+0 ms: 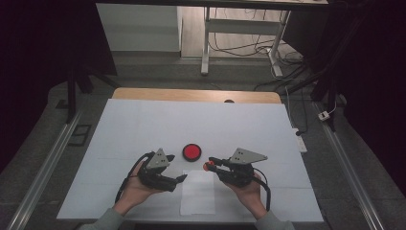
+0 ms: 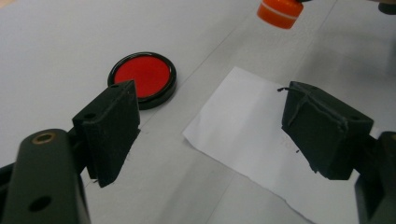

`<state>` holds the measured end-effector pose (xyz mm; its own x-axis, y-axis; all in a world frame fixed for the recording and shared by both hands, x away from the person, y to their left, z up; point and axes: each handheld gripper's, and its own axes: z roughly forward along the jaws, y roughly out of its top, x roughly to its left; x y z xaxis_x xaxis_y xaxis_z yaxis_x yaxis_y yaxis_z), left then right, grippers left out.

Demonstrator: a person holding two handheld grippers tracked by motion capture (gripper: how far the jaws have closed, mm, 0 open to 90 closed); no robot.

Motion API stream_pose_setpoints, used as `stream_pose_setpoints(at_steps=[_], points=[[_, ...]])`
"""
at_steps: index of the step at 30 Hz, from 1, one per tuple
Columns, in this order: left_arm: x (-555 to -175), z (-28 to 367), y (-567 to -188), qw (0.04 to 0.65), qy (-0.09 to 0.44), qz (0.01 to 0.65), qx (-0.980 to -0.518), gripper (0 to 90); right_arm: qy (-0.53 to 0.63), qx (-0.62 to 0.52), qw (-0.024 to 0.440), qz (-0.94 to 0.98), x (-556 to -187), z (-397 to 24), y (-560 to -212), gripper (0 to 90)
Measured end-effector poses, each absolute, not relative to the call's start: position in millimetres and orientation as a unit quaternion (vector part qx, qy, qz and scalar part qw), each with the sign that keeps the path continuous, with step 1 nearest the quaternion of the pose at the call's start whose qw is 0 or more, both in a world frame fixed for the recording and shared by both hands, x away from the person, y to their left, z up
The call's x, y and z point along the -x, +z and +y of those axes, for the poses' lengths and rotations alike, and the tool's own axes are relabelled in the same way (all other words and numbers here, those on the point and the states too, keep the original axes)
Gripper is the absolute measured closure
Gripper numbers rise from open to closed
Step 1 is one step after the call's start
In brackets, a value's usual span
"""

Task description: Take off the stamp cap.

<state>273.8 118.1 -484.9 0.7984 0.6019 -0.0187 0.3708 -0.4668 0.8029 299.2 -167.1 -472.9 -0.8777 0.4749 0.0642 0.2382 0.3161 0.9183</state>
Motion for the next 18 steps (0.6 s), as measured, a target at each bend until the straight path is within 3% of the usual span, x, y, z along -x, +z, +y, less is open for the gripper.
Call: stream_pose_setpoints(at_steps=[18], points=[[-280.8,97.6,-485.5,0.428,0.125,0.27,-0.854,21.9,0.544,-0.221,0.108,0.802,-298.6,-164.7,-472.3,71.8]])
